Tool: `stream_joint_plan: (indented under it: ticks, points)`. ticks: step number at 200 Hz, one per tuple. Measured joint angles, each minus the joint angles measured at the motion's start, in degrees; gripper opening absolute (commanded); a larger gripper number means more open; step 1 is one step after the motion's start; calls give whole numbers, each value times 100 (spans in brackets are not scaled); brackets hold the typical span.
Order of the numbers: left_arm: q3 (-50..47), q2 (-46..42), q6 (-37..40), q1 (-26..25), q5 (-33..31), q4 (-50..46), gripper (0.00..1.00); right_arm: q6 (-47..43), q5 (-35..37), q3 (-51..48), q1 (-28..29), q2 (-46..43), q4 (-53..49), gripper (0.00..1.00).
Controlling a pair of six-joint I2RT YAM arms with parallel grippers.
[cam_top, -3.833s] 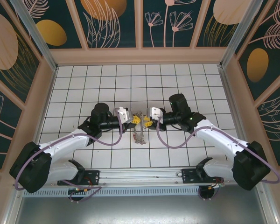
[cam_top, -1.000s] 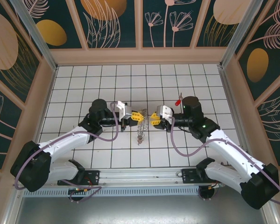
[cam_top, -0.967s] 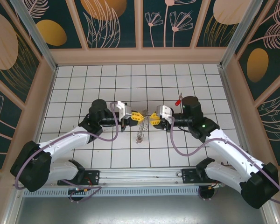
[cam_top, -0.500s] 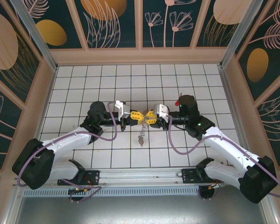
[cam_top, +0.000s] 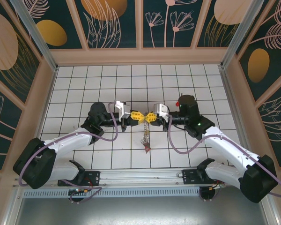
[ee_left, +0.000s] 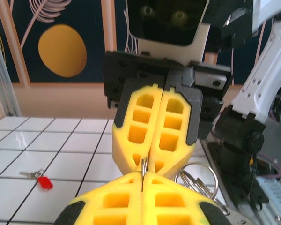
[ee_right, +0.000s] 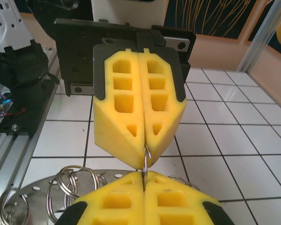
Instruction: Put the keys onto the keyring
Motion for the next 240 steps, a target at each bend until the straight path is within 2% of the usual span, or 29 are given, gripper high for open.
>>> stream_joint_plan:
  ticks: [34, 56, 81, 92, 118, 125, 139, 151, 187, 212, 240]
  points:
    - [741, -2, 1272, 0, -190, -2133, 9, -424, 452, 452, 66, 273, -927, 0]
    - [1060, -2, 1945, -2, -365, -3071, 9, -658, 809, 778, 177, 461, -1460, 0]
    - [1147, -2, 2323, -2, -450, -3587, 9, -846, 1141, 1001, 358, 654, -1856, 0]
    - [1152, 2, 2391, -2, -463, -3727, 0, -883, 1261, 1045, 433, 708, -1958, 0]
    - [1156, 13, 2518, 0, -461, -3893, 0, -894, 1394, 1088, 514, 765, -2070, 0]
    - [1156, 13, 2511, 0, -444, -3880, 0, -866, 1377, 1088, 509, 763, -2063, 0]
    - [990, -68, 2310, 0, -417, -3519, 0, -774, 1231, 1038, 422, 695, -1965, 10]
    - [680, -216, 1912, -7, -367, -2830, 0, -649, 933, 835, 304, 507, -1668, 17]
    - [103, -339, 608, -13, -170, -1165, 0, -155, 273, 221, -173, -258, -835, 27]
    - [13, -334, -7, -13, -92, -361, 0, 13, -101, 157, -313, -348, -538, 29]
    - [15, -286, -352, -13, -4, 138, 0, 138, -393, 153, -313, -345, -343, 29]
